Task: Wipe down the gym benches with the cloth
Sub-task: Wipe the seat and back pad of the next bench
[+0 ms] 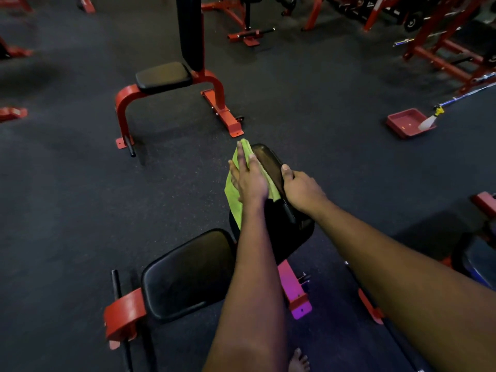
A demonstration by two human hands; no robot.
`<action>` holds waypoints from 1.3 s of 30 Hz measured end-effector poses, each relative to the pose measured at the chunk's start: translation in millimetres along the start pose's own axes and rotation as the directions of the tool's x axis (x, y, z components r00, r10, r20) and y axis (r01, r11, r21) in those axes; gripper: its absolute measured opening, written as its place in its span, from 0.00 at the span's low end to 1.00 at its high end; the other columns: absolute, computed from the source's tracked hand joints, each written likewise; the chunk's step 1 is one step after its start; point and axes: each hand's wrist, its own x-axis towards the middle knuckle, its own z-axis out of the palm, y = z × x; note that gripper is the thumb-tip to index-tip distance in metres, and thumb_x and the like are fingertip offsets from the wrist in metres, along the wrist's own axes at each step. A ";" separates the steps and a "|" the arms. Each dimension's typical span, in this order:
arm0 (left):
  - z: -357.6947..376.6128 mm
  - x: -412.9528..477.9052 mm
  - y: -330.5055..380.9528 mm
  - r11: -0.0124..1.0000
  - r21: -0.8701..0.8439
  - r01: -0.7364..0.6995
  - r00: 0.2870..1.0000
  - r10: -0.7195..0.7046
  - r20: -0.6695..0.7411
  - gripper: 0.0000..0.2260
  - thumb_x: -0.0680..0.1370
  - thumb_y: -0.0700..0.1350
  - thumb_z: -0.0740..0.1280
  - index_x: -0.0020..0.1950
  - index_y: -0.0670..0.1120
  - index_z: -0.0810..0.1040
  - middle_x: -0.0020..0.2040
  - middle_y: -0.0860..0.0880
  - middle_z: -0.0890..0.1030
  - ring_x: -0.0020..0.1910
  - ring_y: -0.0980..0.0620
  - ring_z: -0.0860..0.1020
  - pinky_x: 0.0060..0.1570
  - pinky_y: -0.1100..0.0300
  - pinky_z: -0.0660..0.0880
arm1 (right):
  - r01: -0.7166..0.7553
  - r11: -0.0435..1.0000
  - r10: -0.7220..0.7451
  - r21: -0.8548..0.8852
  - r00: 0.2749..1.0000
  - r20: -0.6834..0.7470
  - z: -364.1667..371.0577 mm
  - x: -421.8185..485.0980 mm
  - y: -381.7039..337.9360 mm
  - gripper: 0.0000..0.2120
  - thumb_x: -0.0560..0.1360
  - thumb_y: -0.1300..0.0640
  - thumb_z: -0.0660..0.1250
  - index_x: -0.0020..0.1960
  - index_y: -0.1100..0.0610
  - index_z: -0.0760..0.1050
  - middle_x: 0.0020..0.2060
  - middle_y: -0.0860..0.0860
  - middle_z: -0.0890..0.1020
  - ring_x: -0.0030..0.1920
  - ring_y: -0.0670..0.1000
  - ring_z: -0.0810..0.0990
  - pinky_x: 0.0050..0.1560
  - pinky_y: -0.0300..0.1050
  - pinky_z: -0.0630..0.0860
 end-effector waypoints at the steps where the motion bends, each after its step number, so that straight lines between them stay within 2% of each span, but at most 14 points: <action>1: -0.1 0.6 0.3 1.000 -0.003 0.003 1.000 -0.003 -0.002 0.21 0.85 0.53 0.51 0.78 0.65 0.53 0.81 0.50 0.51 0.79 0.48 0.48 0.73 0.44 0.48 | -0.008 1.000 0.008 0.018 1.000 0.014 -0.2 1.0 -1.8 0.30 0.83 0.39 0.44 0.68 0.56 0.73 0.66 0.61 0.76 0.67 0.62 0.73 0.65 0.54 0.68; 3: -0.2 -8.8 -6.4 0.999 -0.004 -0.033 0.999 0.033 -0.005 0.22 0.85 0.54 0.50 0.78 0.65 0.51 0.81 0.50 0.50 0.79 0.50 0.47 0.74 0.45 0.48 | -0.025 0.999 0.025 0.035 1.000 -0.003 1.7 0.8 -3.3 0.29 0.84 0.41 0.44 0.68 0.57 0.73 0.66 0.61 0.76 0.67 0.62 0.73 0.65 0.54 0.67; 5: 2.2 -31.6 -24.6 0.992 -0.005 -0.130 0.991 0.130 0.010 0.22 0.85 0.53 0.50 0.78 0.65 0.49 0.81 0.52 0.48 0.79 0.53 0.45 0.74 0.48 0.47 | -0.022 0.999 0.023 0.031 0.999 -0.038 3.9 0.1 -2.4 0.29 0.84 0.41 0.44 0.67 0.57 0.74 0.65 0.61 0.77 0.65 0.62 0.74 0.62 0.53 0.69; 8: 4.3 -65.6 -48.4 0.977 -0.019 -0.213 0.977 0.214 0.026 0.22 0.85 0.54 0.51 0.78 0.66 0.50 0.81 0.54 0.46 0.78 0.58 0.42 0.73 0.51 0.46 | 0.028 0.999 -0.027 0.025 0.998 -0.053 2.9 -0.4 -0.1 0.29 0.84 0.41 0.44 0.65 0.58 0.76 0.62 0.61 0.79 0.63 0.62 0.76 0.60 0.53 0.70; 12: 7.6 -43.7 -32.1 0.987 0.004 -0.160 0.987 0.160 0.009 0.21 0.85 0.51 0.51 0.78 0.65 0.54 0.81 0.53 0.49 0.79 0.54 0.45 0.74 0.50 0.46 | 0.029 0.999 -0.027 0.025 0.997 -0.075 3.6 -0.7 0.6 0.29 0.84 0.41 0.45 0.64 0.57 0.76 0.62 0.61 0.79 0.62 0.62 0.76 0.61 0.54 0.70; 18: 1.1 9.6 4.4 1.000 0.015 0.004 1.000 -0.004 0.003 0.20 0.85 0.52 0.50 0.78 0.64 0.56 0.81 0.49 0.51 0.79 0.48 0.48 0.73 0.45 0.49 | 0.051 0.998 -0.048 0.027 0.993 -0.110 4.2 -3.0 0.3 0.29 0.84 0.42 0.46 0.61 0.59 0.77 0.60 0.62 0.79 0.60 0.62 0.76 0.59 0.54 0.71; 20: 2.0 -0.8 -2.2 1.000 0.002 -0.017 1.000 0.017 0.000 0.21 0.85 0.53 0.49 0.78 0.64 0.53 0.81 0.49 0.50 0.79 0.49 0.47 0.73 0.46 0.47 | 0.051 0.998 -0.047 0.031 0.993 -0.109 4.2 -3.0 0.0 0.29 0.84 0.42 0.46 0.61 0.59 0.77 0.60 0.61 0.79 0.60 0.62 0.76 0.60 0.54 0.71; 24: 3.4 -56.4 -37.0 0.987 -0.024 -0.158 0.987 0.159 0.029 0.22 0.85 0.53 0.50 0.78 0.64 0.50 0.81 0.53 0.47 0.79 0.54 0.43 0.74 0.49 0.43 | 0.059 0.998 -0.055 0.033 0.993 -0.106 4.9 -3.1 0.2 0.29 0.84 0.41 0.46 0.63 0.59 0.77 0.60 0.61 0.79 0.61 0.62 0.76 0.60 0.53 0.70; 27: 5.4 -62.4 -44.2 0.990 -0.029 -0.141 0.989 0.142 0.044 0.22 0.85 0.53 0.50 0.78 0.65 0.49 0.81 0.55 0.47 0.79 0.56 0.43 0.73 0.49 0.42 | 0.067 0.997 -0.063 0.042 0.992 -0.105 5.5 -2.1 2.2 0.29 0.84 0.40 0.46 0.61 0.59 0.77 0.59 0.60 0.80 0.59 0.61 0.77 0.58 0.53 0.71; 31: 2.0 -6.9 -19.2 0.999 -0.019 -0.046 0.999 0.046 0.011 0.21 0.85 0.51 0.48 0.79 0.61 0.51 0.81 0.52 0.50 0.79 0.51 0.46 0.73 0.47 0.45 | 0.055 0.998 -0.052 0.027 0.992 -0.111 5.7 0.2 2.3 0.29 0.84 0.40 0.46 0.60 0.59 0.77 0.57 0.60 0.80 0.57 0.62 0.77 0.57 0.54 0.72; 34: -4.6 29.8 -6.8 0.999 -0.031 0.041 0.999 -0.041 0.027 0.21 0.85 0.52 0.47 0.79 0.60 0.56 0.81 0.51 0.53 0.79 0.47 0.48 0.74 0.44 0.47 | 0.049 0.998 -0.046 0.029 0.994 -0.100 6.2 0.0 2.8 0.27 0.84 0.40 0.46 0.53 0.56 0.77 0.47 0.55 0.78 0.48 0.56 0.75 0.48 0.50 0.69; 36: -5.2 31.4 -8.5 0.998 -0.054 0.035 0.999 -0.034 0.017 0.21 0.85 0.53 0.46 0.79 0.59 0.56 0.80 0.52 0.53 0.79 0.48 0.49 0.74 0.45 0.47 | 0.055 0.998 -0.052 0.025 0.993 -0.104 6.5 -0.3 1.8 0.26 0.84 0.40 0.46 0.51 0.55 0.76 0.45 0.53 0.76 0.46 0.55 0.74 0.47 0.48 0.67; 39: -0.2 -1.0 -27.3 0.995 -0.086 -0.056 0.998 0.056 0.005 0.21 0.85 0.52 0.47 0.80 0.59 0.51 0.81 0.54 0.50 0.79 0.52 0.46 0.74 0.50 0.44 | 0.069 0.998 -0.067 0.015 0.991 -0.116 6.6 -1.0 1.9 0.28 0.84 0.41 0.46 0.56 0.59 0.78 0.51 0.58 0.80 0.50 0.59 0.76 0.48 0.49 0.68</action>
